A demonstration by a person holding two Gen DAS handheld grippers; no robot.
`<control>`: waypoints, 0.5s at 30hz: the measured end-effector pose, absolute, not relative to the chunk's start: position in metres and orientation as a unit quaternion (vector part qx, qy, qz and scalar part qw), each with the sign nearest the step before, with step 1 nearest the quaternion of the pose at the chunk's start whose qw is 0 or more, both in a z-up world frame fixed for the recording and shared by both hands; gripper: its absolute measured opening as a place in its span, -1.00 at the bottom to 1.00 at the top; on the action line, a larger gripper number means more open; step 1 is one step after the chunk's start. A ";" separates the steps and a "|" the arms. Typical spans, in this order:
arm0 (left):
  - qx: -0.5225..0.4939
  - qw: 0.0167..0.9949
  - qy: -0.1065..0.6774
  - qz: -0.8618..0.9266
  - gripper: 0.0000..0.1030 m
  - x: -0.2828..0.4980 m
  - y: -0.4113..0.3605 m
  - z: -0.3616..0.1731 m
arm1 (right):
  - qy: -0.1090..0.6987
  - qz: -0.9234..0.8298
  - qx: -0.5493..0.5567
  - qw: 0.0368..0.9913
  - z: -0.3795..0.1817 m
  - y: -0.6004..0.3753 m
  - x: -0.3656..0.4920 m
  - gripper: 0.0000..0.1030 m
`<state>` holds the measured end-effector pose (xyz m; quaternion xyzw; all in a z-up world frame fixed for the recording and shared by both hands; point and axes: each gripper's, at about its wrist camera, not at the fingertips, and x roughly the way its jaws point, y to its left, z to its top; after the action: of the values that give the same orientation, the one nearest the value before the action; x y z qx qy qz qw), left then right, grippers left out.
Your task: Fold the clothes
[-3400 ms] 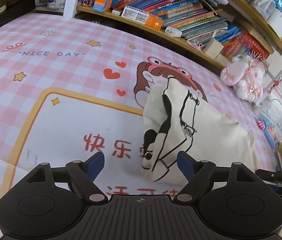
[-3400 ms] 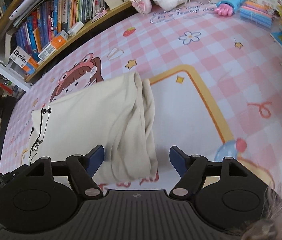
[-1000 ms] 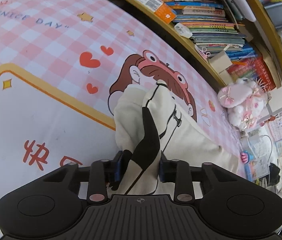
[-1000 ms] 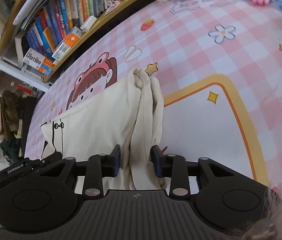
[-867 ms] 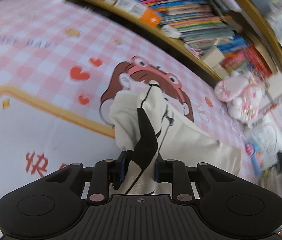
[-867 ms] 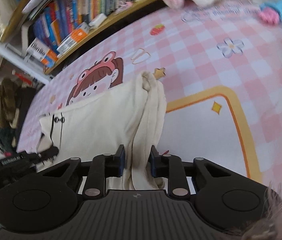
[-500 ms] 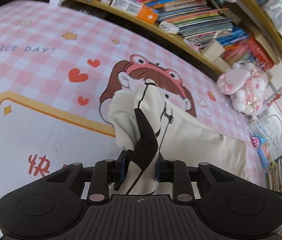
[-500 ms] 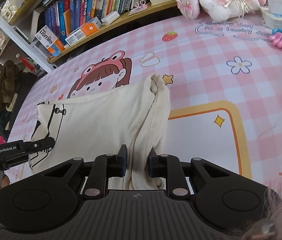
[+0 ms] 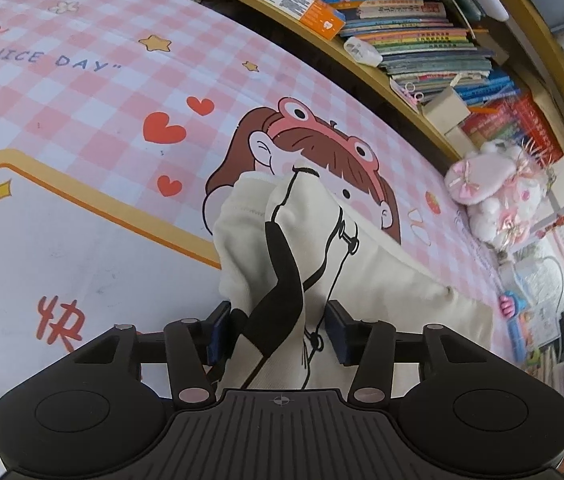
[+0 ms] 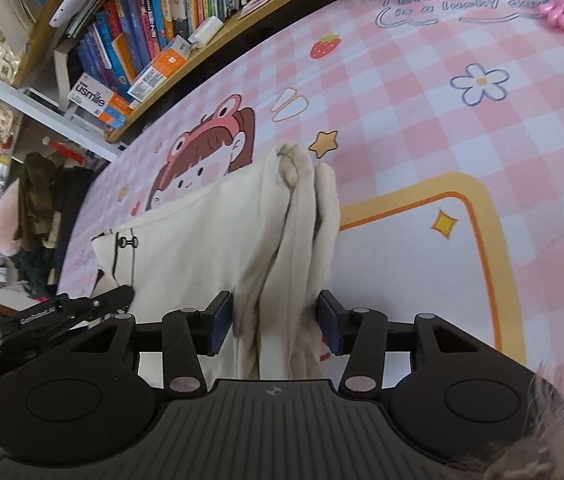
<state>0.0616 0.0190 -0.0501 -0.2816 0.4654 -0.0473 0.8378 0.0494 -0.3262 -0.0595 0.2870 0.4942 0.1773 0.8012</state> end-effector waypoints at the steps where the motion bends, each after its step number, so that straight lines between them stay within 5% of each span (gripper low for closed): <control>1: -0.283 0.838 0.465 -0.046 -0.12 0.062 0.019 -0.051 | 0.495 0.181 0.291 0.798 -0.061 -0.327 0.051 -0.23; 5: -0.274 0.841 0.465 -0.039 -0.52 0.060 0.012 -0.049 | 0.497 0.189 0.300 0.792 -0.065 -0.329 0.053 -0.43; 9: -0.254 0.853 0.454 -0.037 -0.60 0.055 0.002 -0.036 | 0.485 0.201 0.267 0.808 -0.056 -0.324 0.049 -0.63; 15: -0.262 0.866 0.421 -0.058 -0.62 0.049 0.001 -0.012 | 0.436 0.222 0.209 0.847 -0.028 -0.319 0.038 -0.67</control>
<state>0.0489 0.0013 -0.0122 -0.2619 0.4209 -0.0583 0.8665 0.0380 -0.3192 -0.0275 0.2095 0.4357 0.2216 0.8469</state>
